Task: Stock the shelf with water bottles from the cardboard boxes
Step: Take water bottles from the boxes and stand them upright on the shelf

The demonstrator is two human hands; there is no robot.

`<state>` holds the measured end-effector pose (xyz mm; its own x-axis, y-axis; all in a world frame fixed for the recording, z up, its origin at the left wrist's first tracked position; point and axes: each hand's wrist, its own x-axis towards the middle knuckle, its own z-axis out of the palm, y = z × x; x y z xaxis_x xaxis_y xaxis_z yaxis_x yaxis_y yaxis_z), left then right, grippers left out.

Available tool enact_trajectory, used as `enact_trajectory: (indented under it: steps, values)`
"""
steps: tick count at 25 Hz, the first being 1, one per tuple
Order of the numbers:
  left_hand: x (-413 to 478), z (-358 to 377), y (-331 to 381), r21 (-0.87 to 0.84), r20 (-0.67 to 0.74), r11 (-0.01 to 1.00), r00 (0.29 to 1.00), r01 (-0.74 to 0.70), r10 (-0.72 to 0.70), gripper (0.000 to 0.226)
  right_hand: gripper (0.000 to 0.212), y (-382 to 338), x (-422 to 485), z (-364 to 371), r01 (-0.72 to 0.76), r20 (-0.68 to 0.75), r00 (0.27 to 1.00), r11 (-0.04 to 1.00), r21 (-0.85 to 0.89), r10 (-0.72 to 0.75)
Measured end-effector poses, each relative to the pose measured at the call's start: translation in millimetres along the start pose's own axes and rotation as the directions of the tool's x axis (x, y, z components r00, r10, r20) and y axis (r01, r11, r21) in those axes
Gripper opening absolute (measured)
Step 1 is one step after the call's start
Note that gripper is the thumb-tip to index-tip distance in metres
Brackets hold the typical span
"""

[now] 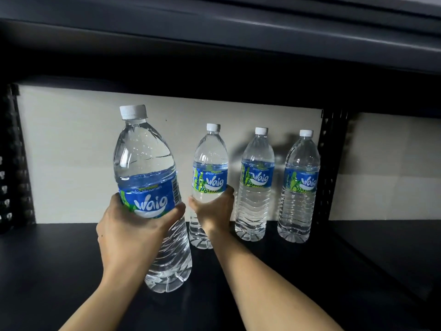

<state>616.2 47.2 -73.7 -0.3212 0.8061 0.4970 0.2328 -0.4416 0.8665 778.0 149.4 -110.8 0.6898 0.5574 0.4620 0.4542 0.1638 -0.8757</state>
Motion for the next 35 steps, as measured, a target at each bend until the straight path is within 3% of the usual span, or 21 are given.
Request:
enact_trajectory:
  steps: [12, 19, 22, 24, 27, 29, 35]
  values:
    - [3.4, 3.4, -2.0, 0.039, 0.008, 0.999, 1.0, -0.015, 0.015, 0.064, 0.095, 10.6, 3.4, 25.2, 0.024, -0.003, 1.0, 1.0, -0.004, -0.024]
    - [9.2, 0.5, -6.4, 0.075, 0.009, 0.997, 1.0, -0.025, 0.025, 0.066, 0.111, 23.1, 3.5, 13.1, 0.051, 0.173, 0.984, 0.995, -0.085, -0.035]
    - [10.1, -1.6, -7.3, 0.086, 0.029, 0.996, 0.999, -0.016, 0.014, 0.065, 0.103, 36.1, -7.7, -3.5, 0.053, 0.323, 0.946, 0.981, -0.189, 0.011]
    - [11.5, -3.2, -8.3, 0.093, 0.054, 0.996, 0.998, -0.016, 0.011, 0.065, 0.088, 51.4, -25.4, -26.4, 0.143, 0.493, 0.868, 0.922, -0.359, 0.057]
    - [16.5, -2.0, -10.0, 0.132, 0.084, 0.991, 0.996, -0.034, 0.023, 0.065, 0.084, 68.9, -45.6, -59.4, 0.388, 0.657, 0.74, 0.704, -0.595, 0.147]
    - [23.8, 0.5, -14.5, 0.16, 0.095, 0.987, 0.995, -0.027, 0.012, 0.067, 0.084, 66.5, -50.1, -67.6, 0.46, 0.672, 0.723, 0.614, -0.641, 0.16]
    - [65.6, 15.9, -31.4, 0.28, 0.094, 0.955, 0.993, -0.1, 0.077, 0.082, 0.083, 63.2, -53.4, -66.0, 0.492, 0.671, 0.726, 0.567, -0.661, 0.152]
